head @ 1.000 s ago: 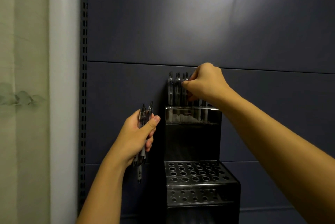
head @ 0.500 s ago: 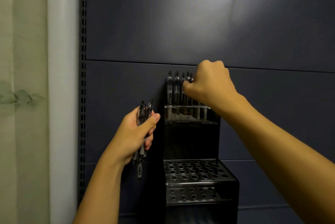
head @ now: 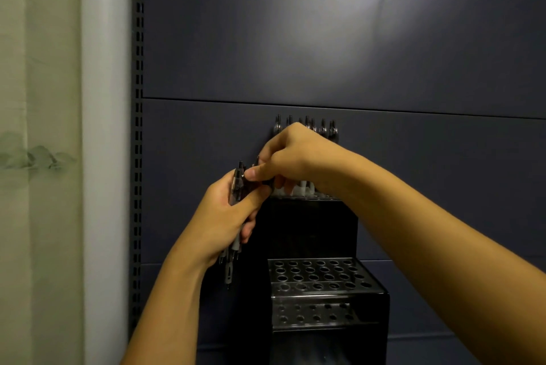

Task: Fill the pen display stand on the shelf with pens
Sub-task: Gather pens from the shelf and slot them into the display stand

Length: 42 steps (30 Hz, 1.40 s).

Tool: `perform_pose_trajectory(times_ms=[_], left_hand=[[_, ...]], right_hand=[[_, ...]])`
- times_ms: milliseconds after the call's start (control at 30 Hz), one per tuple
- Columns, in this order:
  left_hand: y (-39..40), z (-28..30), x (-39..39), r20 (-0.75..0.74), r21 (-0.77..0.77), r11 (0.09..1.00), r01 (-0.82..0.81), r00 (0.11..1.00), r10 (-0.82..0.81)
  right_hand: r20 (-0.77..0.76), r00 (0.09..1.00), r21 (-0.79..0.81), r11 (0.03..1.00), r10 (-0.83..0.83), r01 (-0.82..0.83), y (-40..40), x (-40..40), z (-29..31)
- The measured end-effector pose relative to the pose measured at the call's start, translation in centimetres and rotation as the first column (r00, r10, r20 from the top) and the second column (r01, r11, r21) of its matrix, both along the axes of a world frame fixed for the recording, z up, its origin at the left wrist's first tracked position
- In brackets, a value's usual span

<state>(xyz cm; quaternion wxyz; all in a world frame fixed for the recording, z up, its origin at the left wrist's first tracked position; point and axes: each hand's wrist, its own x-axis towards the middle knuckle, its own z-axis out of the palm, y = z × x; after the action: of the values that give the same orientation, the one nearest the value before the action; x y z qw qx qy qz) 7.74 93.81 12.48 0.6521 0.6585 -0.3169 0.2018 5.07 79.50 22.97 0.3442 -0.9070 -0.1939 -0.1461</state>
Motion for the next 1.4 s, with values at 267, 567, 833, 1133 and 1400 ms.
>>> perform_pose_trajectory(times_ms=[267,567,833,1133,1400], left_hand=[[-0.1,0.0,0.1,-0.011,-0.032,0.999,-0.014,1.0,0.013],[0.0,-0.2,0.5,-0.078,-0.093,0.995,-0.016,0.997,0.009],[0.0,-0.3,0.6,-0.09,-0.099,0.995,-0.012,0.996,0.003],[0.0,-0.4,0.8,-0.096,-0.077,0.997,-0.017,0.995,0.009],[0.1,-0.5,1.1,-0.097,-0.065,0.998,-0.019,0.995,0.013]], right_hand=[[-0.016,0.997,0.378,0.924,0.07,-0.059,-0.7,-0.9,1.1],[0.236,0.969,0.607,0.791,-0.079,-0.084,-4.4,-0.4,5.3],[0.352,0.887,0.489,0.867,-0.299,0.098,-7.6,1.7,6.0],[0.292,0.914,0.418,0.897,-0.283,0.144,-6.9,2.9,4.2],[0.246,0.933,0.287,0.939,-0.263,0.189,-6.6,2.8,2.8]])
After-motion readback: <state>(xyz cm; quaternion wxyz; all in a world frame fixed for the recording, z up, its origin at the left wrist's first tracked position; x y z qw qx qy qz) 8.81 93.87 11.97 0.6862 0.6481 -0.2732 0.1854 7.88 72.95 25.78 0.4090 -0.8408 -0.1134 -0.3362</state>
